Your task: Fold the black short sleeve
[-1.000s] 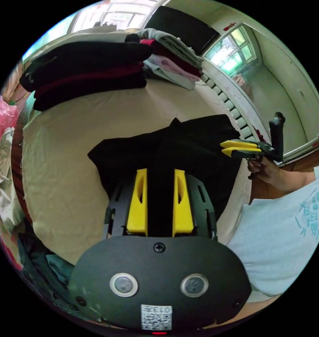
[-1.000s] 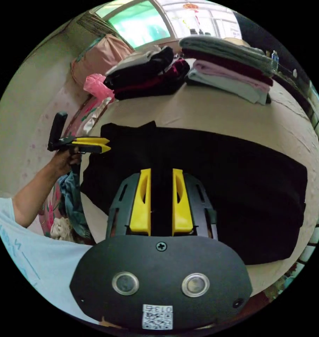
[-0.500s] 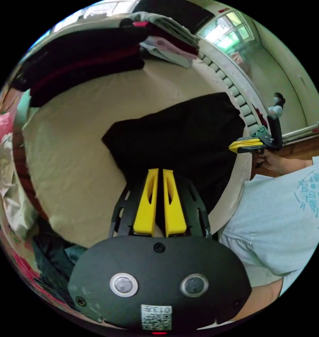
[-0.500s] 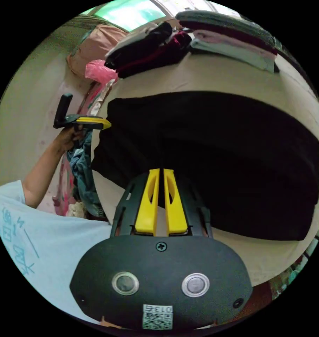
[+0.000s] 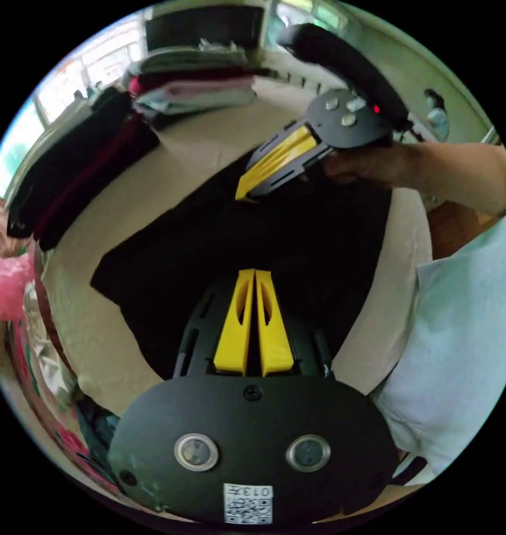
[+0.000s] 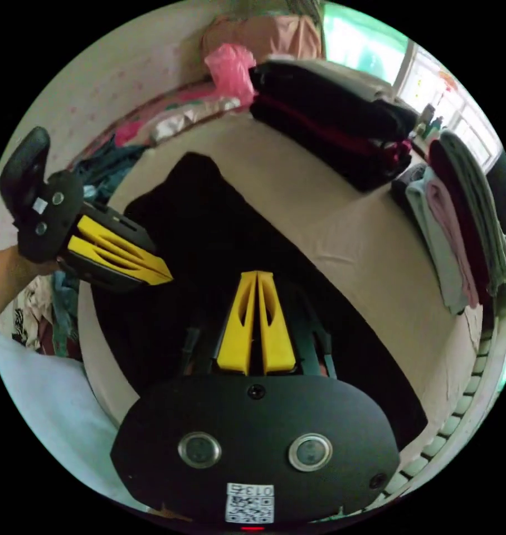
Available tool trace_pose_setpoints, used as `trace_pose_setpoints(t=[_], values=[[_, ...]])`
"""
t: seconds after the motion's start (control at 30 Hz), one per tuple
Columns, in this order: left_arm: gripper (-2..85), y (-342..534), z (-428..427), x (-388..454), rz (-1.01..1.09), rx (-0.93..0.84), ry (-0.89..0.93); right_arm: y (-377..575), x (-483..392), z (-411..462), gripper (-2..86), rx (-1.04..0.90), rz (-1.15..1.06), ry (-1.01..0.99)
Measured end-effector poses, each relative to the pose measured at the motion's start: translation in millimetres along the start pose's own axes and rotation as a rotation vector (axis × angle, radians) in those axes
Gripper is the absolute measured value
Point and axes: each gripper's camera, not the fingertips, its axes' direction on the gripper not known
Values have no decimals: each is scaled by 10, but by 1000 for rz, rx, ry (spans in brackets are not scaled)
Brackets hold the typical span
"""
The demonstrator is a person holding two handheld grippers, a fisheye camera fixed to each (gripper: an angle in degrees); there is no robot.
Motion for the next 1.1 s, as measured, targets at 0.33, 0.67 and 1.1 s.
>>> trace_pose_setpoints(t=[0.33, 0.67, 1.1], values=[[0, 1118, -631, -101, -437, 180, -20, -849, -32, -332, 0, 87, -64, -155], [4, 1524, -582, 95, -538, 104, 12, -1883, -600, 261, 6, -64, -278, -146], [136, 2147, -914, 419, -756, 199, 128, -2781, -1148, 15, 121, -130, -710, -267]])
